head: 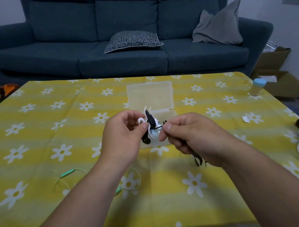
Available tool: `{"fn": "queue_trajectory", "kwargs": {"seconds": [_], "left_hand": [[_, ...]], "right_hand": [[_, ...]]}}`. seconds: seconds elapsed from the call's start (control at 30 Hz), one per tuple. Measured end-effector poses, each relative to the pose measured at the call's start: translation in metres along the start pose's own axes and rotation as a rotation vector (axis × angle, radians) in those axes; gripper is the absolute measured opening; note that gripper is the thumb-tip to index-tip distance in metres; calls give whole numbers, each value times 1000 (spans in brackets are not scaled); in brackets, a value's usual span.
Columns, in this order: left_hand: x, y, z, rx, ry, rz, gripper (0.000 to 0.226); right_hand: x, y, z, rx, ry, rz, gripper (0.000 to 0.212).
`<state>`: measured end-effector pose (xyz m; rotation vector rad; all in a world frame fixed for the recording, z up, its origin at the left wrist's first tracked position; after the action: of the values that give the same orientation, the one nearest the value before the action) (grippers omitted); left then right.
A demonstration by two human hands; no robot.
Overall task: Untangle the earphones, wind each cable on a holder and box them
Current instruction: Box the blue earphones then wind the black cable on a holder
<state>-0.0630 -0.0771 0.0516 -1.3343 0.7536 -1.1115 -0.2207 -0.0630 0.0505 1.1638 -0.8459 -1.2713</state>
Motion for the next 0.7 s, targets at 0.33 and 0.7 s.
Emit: {"fn": "queue_trajectory", "kwargs": {"seconds": [0.33,0.7], "left_hand": [[-27,-9,-40,115,400,-41,18],[-36,-7,-47,-102,517,79,19]], "right_hand": [[3,11,41,124,-258,60,31],[7,5,56,-78,-408,103,33]]}}
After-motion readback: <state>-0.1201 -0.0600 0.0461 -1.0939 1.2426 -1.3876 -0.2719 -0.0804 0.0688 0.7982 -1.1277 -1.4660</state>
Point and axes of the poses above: each hand's wrist, its own x-axis towards the middle knuckle, its own z-axis out of the back of the hand, y = z × x, the point moved 10 cm from there along x, towards the middle knuckle, and after that the axes turned 10 degrees about -y, right-handed, at the moved point
